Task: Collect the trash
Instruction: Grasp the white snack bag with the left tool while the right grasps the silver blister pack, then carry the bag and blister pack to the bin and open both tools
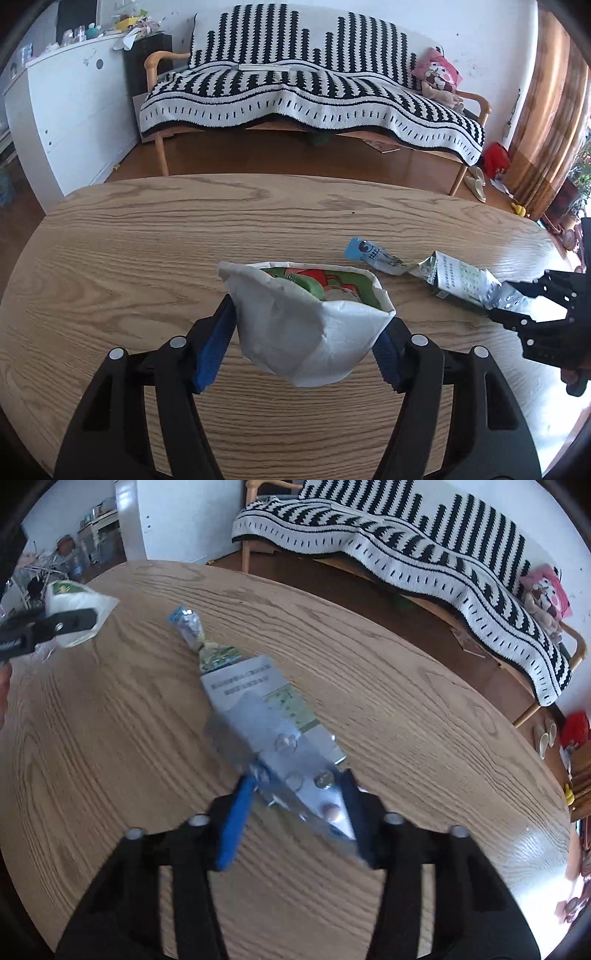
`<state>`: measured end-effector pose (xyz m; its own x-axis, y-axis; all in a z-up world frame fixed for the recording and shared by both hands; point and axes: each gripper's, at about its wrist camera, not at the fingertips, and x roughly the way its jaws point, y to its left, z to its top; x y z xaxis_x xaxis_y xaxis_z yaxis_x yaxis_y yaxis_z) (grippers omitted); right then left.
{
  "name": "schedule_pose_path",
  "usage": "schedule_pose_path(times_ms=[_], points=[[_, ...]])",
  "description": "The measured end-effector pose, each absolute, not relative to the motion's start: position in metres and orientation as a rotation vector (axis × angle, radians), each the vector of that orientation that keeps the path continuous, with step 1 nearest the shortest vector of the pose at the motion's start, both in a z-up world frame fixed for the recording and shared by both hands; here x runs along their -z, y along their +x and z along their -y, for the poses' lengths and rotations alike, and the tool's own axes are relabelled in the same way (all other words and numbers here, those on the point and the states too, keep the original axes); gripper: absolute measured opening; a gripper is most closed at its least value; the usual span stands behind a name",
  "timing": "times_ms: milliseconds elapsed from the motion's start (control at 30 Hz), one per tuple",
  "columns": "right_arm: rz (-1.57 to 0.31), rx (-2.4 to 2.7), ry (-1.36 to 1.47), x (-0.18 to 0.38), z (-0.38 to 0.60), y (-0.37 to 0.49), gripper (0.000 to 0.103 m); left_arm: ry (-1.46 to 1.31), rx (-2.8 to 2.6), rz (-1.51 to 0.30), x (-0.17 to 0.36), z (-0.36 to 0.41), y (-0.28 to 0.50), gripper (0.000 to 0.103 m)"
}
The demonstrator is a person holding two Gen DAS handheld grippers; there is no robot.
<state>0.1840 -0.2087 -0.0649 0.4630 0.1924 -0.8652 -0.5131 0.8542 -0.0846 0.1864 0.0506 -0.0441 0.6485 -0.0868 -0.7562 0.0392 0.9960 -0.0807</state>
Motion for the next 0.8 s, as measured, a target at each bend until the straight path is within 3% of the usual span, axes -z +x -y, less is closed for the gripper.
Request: schedule_pose_path(times_ms=[100,467,800], points=[[-0.985,-0.423,-0.354,0.062,0.209,0.17,0.029,-0.05,0.081,-0.865,0.043,-0.044,0.183,0.066],[-0.926,-0.187,-0.054,0.009,0.289,0.035,0.028,-0.007,0.227,-0.815,0.004,0.021,0.107,0.066],[-0.878,0.259,0.178,-0.006,0.434,-0.146,0.028,0.151,0.584,-0.781,-0.01,0.196,-0.002,0.066]])
